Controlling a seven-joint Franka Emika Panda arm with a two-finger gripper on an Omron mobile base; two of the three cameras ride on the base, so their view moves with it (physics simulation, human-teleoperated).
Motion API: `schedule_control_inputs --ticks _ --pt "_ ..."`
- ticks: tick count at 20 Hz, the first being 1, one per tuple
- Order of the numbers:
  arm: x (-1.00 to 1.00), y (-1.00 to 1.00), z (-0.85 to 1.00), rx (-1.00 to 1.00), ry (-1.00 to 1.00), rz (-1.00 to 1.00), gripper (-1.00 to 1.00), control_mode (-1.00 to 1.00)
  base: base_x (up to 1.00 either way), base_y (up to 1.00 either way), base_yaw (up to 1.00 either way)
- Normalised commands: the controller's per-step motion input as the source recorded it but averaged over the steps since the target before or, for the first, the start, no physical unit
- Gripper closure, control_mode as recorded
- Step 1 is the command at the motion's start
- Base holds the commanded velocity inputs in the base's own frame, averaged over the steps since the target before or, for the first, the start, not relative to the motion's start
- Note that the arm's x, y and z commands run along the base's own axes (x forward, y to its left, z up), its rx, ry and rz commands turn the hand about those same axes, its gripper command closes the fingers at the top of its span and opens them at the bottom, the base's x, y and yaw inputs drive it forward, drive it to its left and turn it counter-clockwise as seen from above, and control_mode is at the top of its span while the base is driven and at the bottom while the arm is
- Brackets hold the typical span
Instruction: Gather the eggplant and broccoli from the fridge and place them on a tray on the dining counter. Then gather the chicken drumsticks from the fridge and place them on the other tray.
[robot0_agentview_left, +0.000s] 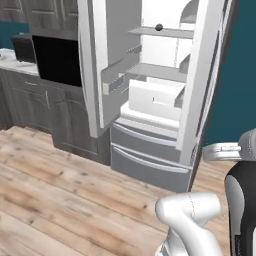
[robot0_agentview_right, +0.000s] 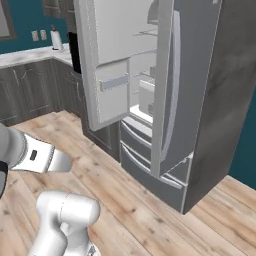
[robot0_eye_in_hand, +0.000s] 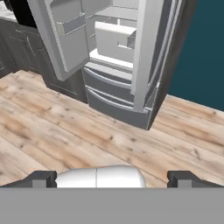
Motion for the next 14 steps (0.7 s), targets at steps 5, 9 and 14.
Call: schedule_control_inputs --ticks 5,9,14 --pt "0.0 0.0 0.0 0.0 0.0 0.0 -1.0 1.0 0.83 0.24 -0.14" --pt "0.0 0.0 0.0 0.0 0.0 0.0 -1.0 1.0 0.65 0.25 -0.19" --pt "0.0 0.0 0.0 0.0 0.0 0.0 -1.0 1.0 0.52 0.24 -0.2"
